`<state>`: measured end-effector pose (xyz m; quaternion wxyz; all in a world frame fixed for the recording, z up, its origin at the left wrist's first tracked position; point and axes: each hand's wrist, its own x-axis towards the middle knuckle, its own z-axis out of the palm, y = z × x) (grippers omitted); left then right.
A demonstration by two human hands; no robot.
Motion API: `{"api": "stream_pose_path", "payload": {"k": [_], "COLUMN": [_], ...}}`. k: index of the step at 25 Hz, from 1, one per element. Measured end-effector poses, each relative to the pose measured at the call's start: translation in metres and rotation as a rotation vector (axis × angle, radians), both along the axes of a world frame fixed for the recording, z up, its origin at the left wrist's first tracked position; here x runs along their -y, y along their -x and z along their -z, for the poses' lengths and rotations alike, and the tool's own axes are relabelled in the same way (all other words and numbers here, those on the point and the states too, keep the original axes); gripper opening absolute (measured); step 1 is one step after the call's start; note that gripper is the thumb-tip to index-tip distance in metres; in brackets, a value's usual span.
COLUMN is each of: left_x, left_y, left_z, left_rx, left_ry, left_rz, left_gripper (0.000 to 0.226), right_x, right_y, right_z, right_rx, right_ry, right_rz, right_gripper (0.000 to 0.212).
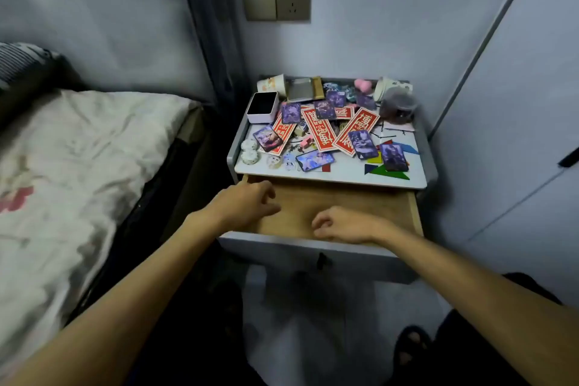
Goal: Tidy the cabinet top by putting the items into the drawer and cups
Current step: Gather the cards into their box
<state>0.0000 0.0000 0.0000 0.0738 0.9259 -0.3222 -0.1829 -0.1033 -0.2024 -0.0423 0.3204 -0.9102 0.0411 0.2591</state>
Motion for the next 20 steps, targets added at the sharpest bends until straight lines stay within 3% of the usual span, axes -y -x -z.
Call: {"api": "stream_pose_path", "payload": {"k": [4,8,11,16,20], "left_x": [-0.021,-0.027,-0.027,-0.024,-0.021], "left_y": [0.021,0.019,0.016,0.012,-0.007], "left_z": [0.031,0.049,0.052,0.050,0.035], "left_rx": [-0.205,-0.209,-0.180,-0.392,-0.240], "left_ry": [-0.060,-0.087,-0.127,-0.154,-0.032], "left_rz": [-0.022,0.009,0.010,-0.063,-0.030], "left_gripper": [0.043,0.039,0.035,0.030,0.029], "right_x": [-0.009,-0.008,-0.013,-0.018,-0.016], "right_y": [0.011,0.013,0.016,0.013,-0.001], "right_z": [0.008,0.016,0.029,0.037,0.027], "right_rx": [-0.034,-0.074,-0.250,-0.432,-0.435], "right_ry": [-0.024,-0.072,-0.247,-0.302,-0.323], "right_rz": [0.002,0.055,0.184,0.145,0.119], "right_gripper": [0.028,0.027,0.027,0.032,0.033]}}
